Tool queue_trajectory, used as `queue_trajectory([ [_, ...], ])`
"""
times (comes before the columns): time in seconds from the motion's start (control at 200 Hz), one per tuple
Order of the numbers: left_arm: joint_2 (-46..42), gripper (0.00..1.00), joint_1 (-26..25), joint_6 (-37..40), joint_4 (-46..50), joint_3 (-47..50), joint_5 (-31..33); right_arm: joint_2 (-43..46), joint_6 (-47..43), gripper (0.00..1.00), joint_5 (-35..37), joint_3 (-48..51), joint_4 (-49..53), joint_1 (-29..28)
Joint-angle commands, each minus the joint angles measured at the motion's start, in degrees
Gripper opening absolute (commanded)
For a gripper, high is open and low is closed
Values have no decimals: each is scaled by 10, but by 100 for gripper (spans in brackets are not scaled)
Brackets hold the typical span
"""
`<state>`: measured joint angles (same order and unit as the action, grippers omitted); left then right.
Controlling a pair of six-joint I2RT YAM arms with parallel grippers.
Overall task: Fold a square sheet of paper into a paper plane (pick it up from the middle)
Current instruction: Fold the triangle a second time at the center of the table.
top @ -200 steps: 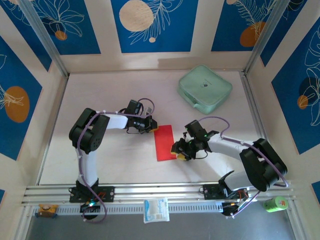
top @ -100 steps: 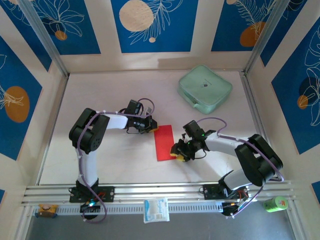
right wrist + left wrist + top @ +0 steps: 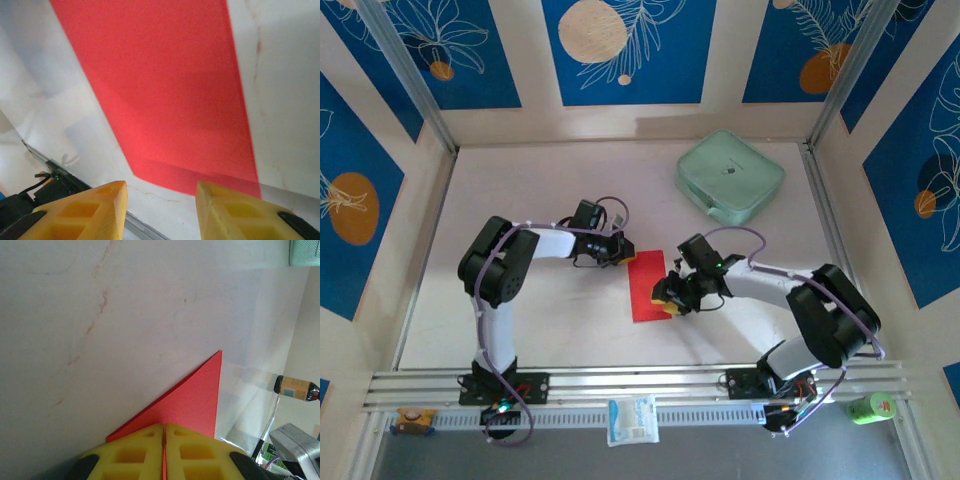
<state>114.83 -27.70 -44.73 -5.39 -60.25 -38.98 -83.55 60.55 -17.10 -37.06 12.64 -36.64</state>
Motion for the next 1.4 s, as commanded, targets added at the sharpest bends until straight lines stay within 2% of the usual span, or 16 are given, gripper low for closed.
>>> queue_trajectory([
  [0.0,3,11,0,-3,26,19,16,46,51,42,1,32,0,-27],
  [0.25,4,11,0,-2,25,20,11,57,140,47,32,72,-70,-97],
  [0.63,4,11,0,1,23,25,9,24,203,47,74,100,-164,-112],
  [1.01,2,11,0,0,21,27,9,37,175,46,83,102,-173,-75],
  [1.395,4,11,0,-1,22,23,9,56,129,47,105,72,-122,-80],
])
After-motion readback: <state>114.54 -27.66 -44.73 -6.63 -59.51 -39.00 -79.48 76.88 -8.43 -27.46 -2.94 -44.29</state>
